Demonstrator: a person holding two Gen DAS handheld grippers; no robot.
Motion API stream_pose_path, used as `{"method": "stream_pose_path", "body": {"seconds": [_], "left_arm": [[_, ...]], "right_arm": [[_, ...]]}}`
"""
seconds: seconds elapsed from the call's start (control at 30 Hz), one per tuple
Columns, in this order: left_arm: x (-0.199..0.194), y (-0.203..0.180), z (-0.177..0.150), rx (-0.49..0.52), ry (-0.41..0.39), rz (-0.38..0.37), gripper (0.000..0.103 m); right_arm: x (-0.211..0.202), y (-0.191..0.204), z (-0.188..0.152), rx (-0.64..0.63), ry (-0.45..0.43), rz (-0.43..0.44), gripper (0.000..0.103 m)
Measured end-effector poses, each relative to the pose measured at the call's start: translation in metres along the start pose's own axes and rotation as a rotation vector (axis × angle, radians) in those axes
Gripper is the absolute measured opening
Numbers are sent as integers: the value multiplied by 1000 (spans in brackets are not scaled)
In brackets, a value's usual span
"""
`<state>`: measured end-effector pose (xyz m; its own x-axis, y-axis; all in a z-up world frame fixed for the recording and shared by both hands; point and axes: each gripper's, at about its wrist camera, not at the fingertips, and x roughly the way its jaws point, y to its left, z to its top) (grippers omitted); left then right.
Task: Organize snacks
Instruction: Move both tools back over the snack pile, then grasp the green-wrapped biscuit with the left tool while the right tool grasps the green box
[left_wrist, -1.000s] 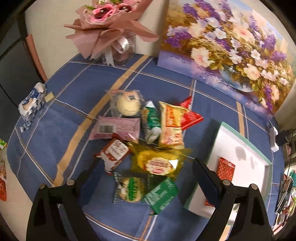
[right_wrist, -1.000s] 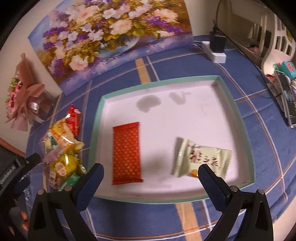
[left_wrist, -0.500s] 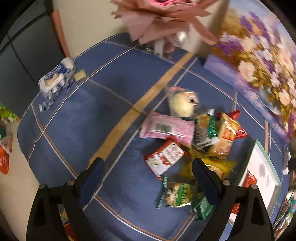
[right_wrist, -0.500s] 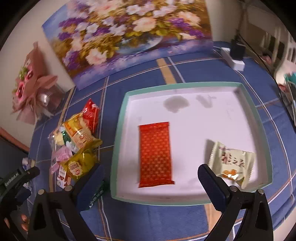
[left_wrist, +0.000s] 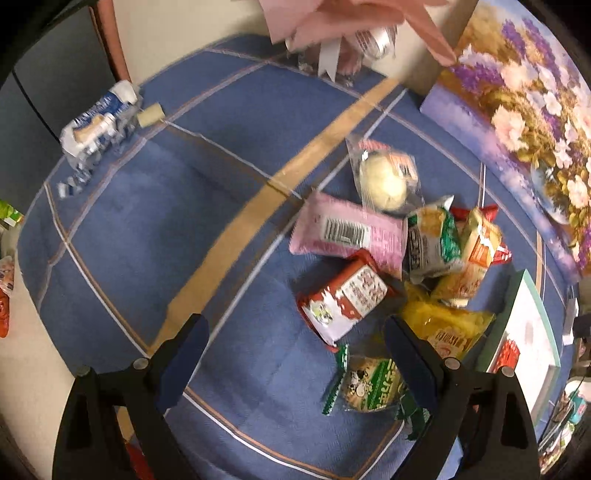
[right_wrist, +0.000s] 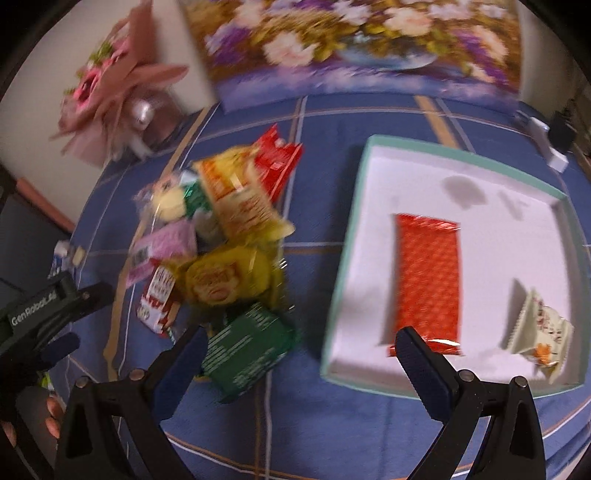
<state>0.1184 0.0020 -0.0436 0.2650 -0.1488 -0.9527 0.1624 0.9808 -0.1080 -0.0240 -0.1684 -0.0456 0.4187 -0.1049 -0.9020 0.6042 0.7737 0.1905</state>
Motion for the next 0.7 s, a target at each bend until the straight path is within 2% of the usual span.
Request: {"method": "stream_pose_path", "body": {"seconds": [0.2, 0.53, 0.7], "left_arm": [[25, -9, -8, 2, 81, -54, 95], [53, -42, -25, 110, 196, -73, 95], [67, -58, -34, 113, 255, -121, 95]], "right_arm": [[14, 11, -6, -63, 41, -53, 102], [8, -10, -6, -22, 50, -81, 102], [6, -24, -6, -8, 61, -108, 102]]}}
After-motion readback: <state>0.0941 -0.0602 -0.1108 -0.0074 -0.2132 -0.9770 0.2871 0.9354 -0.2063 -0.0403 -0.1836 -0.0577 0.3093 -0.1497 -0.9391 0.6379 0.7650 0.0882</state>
